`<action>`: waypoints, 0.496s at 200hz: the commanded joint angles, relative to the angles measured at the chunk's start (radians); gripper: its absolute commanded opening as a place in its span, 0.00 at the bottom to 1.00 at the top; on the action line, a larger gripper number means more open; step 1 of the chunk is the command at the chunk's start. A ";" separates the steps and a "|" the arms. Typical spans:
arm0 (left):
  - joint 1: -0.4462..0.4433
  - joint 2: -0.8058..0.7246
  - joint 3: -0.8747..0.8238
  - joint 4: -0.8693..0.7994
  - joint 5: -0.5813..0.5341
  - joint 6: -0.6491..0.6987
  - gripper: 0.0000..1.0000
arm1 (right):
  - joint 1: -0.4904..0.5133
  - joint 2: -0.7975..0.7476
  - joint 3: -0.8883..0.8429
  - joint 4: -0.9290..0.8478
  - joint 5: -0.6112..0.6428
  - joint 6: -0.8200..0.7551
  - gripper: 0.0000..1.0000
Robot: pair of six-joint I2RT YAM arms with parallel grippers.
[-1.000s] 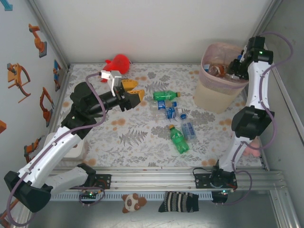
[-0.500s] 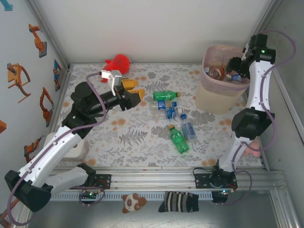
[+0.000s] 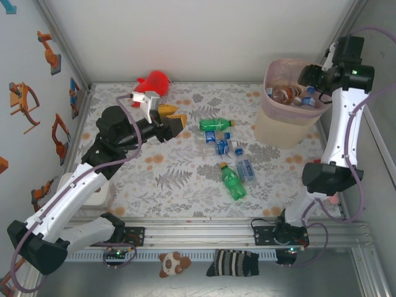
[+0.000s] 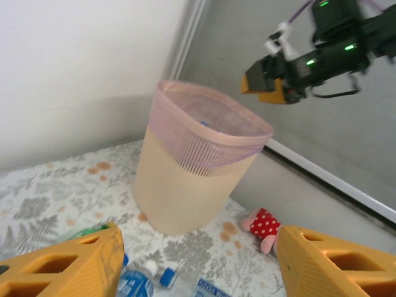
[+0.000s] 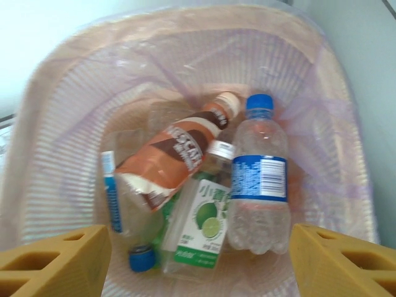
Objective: Put the plastic bottles in the bin
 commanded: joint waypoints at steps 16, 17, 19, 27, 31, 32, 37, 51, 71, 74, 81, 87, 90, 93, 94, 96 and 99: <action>0.011 0.031 0.025 -0.111 -0.084 -0.043 0.65 | 0.103 -0.091 -0.050 -0.016 -0.005 0.012 0.72; 0.012 0.032 0.025 -0.113 -0.084 -0.044 0.65 | 0.107 -0.092 -0.052 -0.017 -0.004 0.012 0.72; 0.013 0.034 0.025 -0.116 -0.086 -0.046 0.65 | 0.113 -0.095 -0.056 -0.018 -0.002 0.011 0.72; 0.015 0.038 0.022 -0.124 -0.091 -0.057 0.65 | 0.141 -0.110 -0.072 -0.023 0.002 0.009 0.72; 0.017 0.040 0.021 -0.128 -0.095 -0.062 0.65 | 0.154 -0.117 -0.079 -0.026 0.004 0.009 0.72; 0.017 0.041 0.021 -0.129 -0.095 -0.064 0.65 | 0.157 -0.119 -0.082 -0.028 0.004 0.009 0.71; 0.019 0.043 0.019 -0.133 -0.096 -0.069 0.65 | 0.172 -0.129 -0.096 -0.029 0.008 0.009 0.71; 0.026 0.049 0.015 -0.143 -0.099 -0.085 0.64 | 0.225 -0.156 -0.141 -0.032 0.024 0.009 0.70; 0.035 0.056 0.009 -0.156 -0.100 -0.105 0.64 | 0.299 -0.193 -0.219 -0.033 0.051 0.015 0.69; 0.036 0.056 0.006 -0.156 -0.101 -0.110 0.64 | 0.311 -0.199 -0.232 -0.032 0.052 0.015 0.69; 0.041 0.056 0.001 -0.157 -0.103 -0.117 0.64 | 0.337 -0.211 -0.265 -0.029 0.062 0.016 0.68; 0.043 0.056 -0.005 -0.156 -0.104 -0.124 0.64 | 0.360 -0.221 -0.298 -0.025 0.069 0.020 0.68; 0.044 0.056 -0.008 -0.156 -0.105 -0.128 0.64 | 0.372 -0.227 -0.313 -0.021 0.074 0.021 0.68; 0.046 0.056 -0.010 -0.157 -0.104 -0.131 0.64 | 0.383 -0.232 -0.331 -0.019 0.076 0.022 0.68; 0.047 0.055 -0.011 -0.157 -0.105 -0.132 0.64 | 0.386 -0.233 -0.337 -0.018 0.077 0.022 0.68; 0.049 0.056 -0.012 -0.157 -0.104 -0.135 0.64 | 0.394 -0.237 -0.347 -0.015 0.079 0.022 0.68; 0.051 0.056 -0.014 -0.155 -0.105 -0.138 0.64 | 0.403 -0.242 -0.363 -0.012 0.081 0.023 0.68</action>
